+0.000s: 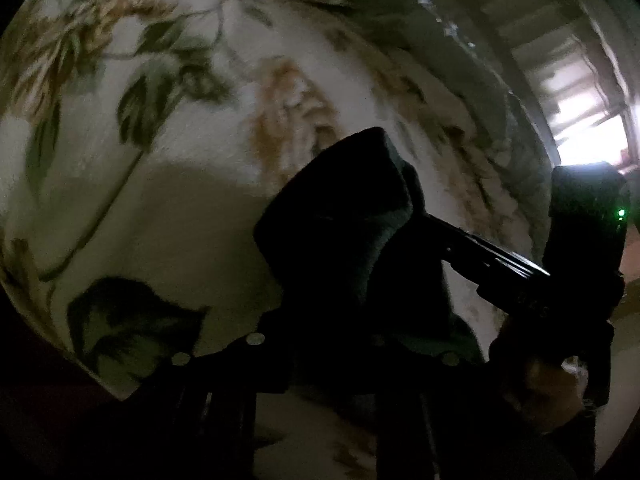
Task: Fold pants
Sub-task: 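Carry the held pants end over the bundle with both grippers, laying it down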
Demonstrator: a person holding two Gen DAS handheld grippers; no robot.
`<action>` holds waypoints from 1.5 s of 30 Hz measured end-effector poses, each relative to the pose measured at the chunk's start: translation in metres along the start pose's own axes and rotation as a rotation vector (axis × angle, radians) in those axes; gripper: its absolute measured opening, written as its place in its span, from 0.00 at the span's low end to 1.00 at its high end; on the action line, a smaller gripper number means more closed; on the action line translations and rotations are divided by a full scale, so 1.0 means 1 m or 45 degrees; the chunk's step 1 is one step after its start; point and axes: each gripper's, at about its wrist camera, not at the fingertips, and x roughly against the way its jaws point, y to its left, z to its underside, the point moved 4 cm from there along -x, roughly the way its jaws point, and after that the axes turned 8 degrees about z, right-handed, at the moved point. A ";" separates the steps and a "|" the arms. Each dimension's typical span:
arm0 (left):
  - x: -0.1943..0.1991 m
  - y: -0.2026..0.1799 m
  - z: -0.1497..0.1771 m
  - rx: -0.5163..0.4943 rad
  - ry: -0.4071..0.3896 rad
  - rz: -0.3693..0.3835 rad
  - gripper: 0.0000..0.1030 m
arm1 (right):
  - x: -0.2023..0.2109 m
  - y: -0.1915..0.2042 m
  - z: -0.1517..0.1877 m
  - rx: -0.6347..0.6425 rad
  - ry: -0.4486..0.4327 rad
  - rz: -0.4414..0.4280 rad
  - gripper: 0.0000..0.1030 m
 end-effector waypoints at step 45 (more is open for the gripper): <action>-0.033 -0.293 0.207 -0.871 0.353 0.208 0.14 | 0.243 -0.130 0.232 -0.740 -0.639 -0.040 0.06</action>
